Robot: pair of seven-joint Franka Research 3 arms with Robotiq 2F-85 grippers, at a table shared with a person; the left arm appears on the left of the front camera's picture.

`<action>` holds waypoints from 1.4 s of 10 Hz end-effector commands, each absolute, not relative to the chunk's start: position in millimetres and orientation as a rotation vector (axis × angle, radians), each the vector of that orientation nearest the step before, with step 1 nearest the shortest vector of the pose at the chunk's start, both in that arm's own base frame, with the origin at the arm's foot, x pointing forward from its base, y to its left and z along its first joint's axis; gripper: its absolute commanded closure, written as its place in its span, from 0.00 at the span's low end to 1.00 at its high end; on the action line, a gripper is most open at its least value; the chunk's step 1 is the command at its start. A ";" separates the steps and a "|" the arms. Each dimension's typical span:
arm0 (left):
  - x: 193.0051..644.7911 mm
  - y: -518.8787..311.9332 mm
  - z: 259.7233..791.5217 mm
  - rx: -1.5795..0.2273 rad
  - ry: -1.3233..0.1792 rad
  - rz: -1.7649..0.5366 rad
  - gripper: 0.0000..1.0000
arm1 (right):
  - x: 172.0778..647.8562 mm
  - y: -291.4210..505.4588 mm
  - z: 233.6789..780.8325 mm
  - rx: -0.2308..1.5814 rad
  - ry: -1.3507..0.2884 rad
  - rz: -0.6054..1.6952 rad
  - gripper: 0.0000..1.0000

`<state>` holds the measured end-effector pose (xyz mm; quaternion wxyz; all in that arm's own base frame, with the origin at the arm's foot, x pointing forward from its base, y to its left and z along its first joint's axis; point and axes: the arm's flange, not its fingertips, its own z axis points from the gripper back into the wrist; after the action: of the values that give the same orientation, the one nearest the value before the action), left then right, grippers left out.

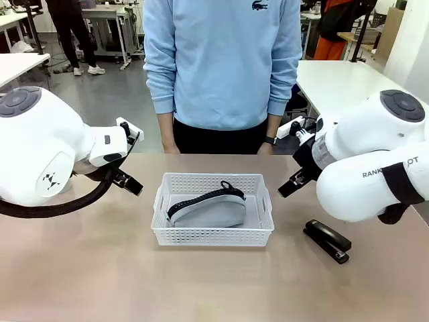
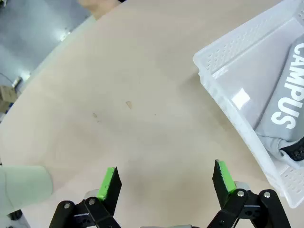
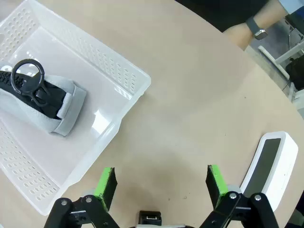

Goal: Efficiently arrange items inside the basket to fit them all.
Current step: Pick up the Digital clock and place it inside the Organizing basket.

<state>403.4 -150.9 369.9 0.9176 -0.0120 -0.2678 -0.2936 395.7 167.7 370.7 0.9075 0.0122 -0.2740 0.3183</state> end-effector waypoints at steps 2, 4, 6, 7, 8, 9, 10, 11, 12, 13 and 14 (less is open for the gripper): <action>403.3 -150.9 370.0 -0.025 -0.551 -0.604 0.00 | 395.7 167.7 370.7 0.025 -0.566 0.657 0.00; 403.3 -150.9 370.0 -0.025 -0.551 -0.604 0.00 | 395.7 167.7 370.7 0.025 -0.566 0.657 0.00; 403.3 -150.9 370.0 -0.025 -0.551 -0.604 0.00 | 395.7 167.7 370.7 0.025 -0.566 0.657 0.00; 403.3 -150.9 370.0 -0.025 -0.551 -0.604 0.00 | 395.7 167.7 370.7 0.025 -0.566 0.657 0.00; 403.3 -150.9 370.0 -0.025 -0.551 -0.604 0.00 | 395.7 167.7 370.7 0.025 -0.566 0.657 0.00; 403.3 -150.9 370.0 -0.025 -0.551 -0.604 0.00 | 395.7 167.7 370.7 0.025 -0.566 0.657 0.00; 403.3 -150.9 370.0 -0.025 -0.551 -0.604 0.00 | 395.7 167.7 370.7 0.025 -0.566 0.657 0.00; 403.3 -150.9 370.0 -0.025 -0.551 -0.604 0.00 | 395.7 167.7 370.7 0.025 -0.566 0.657 0.00; 403.3 -150.9 370.0 -0.025 -0.551 -0.604 0.00 | 395.7 167.7 370.7 0.025 -0.566 0.657 0.00; 403.3 -150.9 370.0 -0.025 -0.551 -0.604 0.00 | 395.7 167.7 370.7 0.025 -0.566 0.657 0.00; 403.3 -150.9 370.0 -0.025 -0.551 -0.604 0.00 | 395.7 167.7 370.7 0.025 -0.566 0.657 0.00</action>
<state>403.4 -150.8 369.9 0.9177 -0.0122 -0.2678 -0.2933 395.7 167.8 370.7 0.9074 0.0120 -0.2739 0.3186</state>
